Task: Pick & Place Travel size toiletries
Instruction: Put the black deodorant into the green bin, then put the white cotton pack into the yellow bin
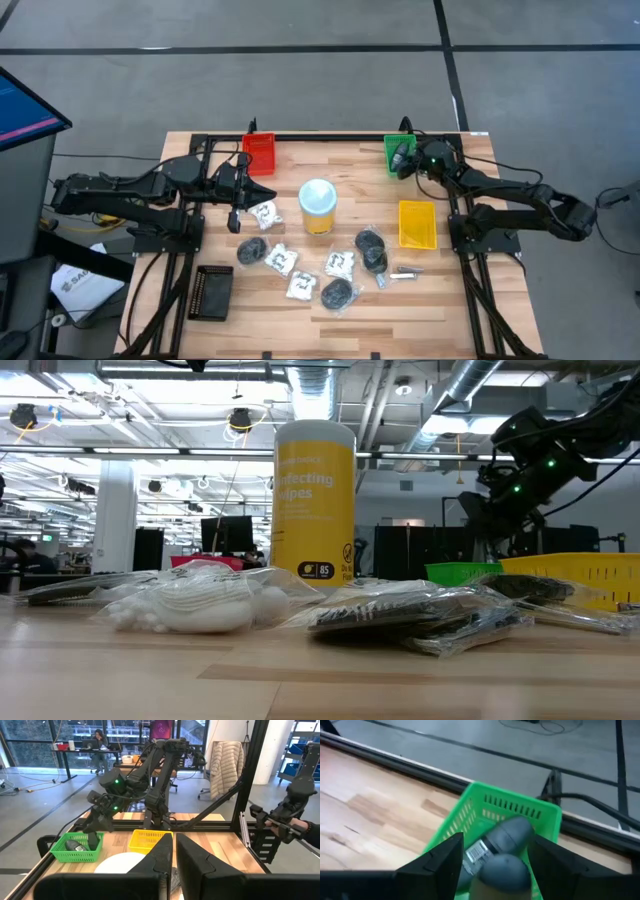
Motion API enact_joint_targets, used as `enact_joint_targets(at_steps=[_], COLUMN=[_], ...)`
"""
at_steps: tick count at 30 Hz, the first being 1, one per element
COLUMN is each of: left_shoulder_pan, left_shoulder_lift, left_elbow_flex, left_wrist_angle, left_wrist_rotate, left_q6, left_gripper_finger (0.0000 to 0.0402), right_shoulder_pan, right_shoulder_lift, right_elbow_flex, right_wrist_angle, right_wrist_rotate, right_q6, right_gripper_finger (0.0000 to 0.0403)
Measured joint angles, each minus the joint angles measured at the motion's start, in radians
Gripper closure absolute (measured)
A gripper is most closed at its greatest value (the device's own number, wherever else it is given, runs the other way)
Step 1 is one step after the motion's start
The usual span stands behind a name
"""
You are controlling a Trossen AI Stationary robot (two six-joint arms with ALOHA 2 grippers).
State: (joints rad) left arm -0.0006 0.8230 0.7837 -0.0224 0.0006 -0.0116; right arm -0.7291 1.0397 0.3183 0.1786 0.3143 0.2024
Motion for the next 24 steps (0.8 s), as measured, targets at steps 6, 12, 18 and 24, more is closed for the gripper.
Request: enact_joint_targets(at_steps=[6,12,18,24], left_shoulder_pan=[0.0,0.0,0.0,0.0], left_shoulder_lift=[0.0,0.0,0.008,0.007], left_elbow_flex=[0.0,0.0,-0.062,-0.18], left_wrist_angle=[-0.012,-0.152,-0.26,-0.259], left_wrist_rotate=[0.004,0.005,0.004,-0.005], left_q6=[-0.015,-0.09,-0.159,-0.154], left_gripper_finger=[0.0385,0.0385,0.0385,0.0385], right_shoulder_pan=[0.058,0.13,0.181,0.233], right_shoulder_lift=[0.0,0.0,0.0,0.0], right_elbow_flex=[0.035,0.098,0.146,0.181], right_wrist_angle=[0.006,0.005,0.002,0.002], right_wrist_rotate=[-0.002,-0.002,-0.003,-0.002], right_q6=[-0.016,-0.045,-0.056,-0.056], right_gripper_finger=[0.0211,0.0219,0.0223,0.022])
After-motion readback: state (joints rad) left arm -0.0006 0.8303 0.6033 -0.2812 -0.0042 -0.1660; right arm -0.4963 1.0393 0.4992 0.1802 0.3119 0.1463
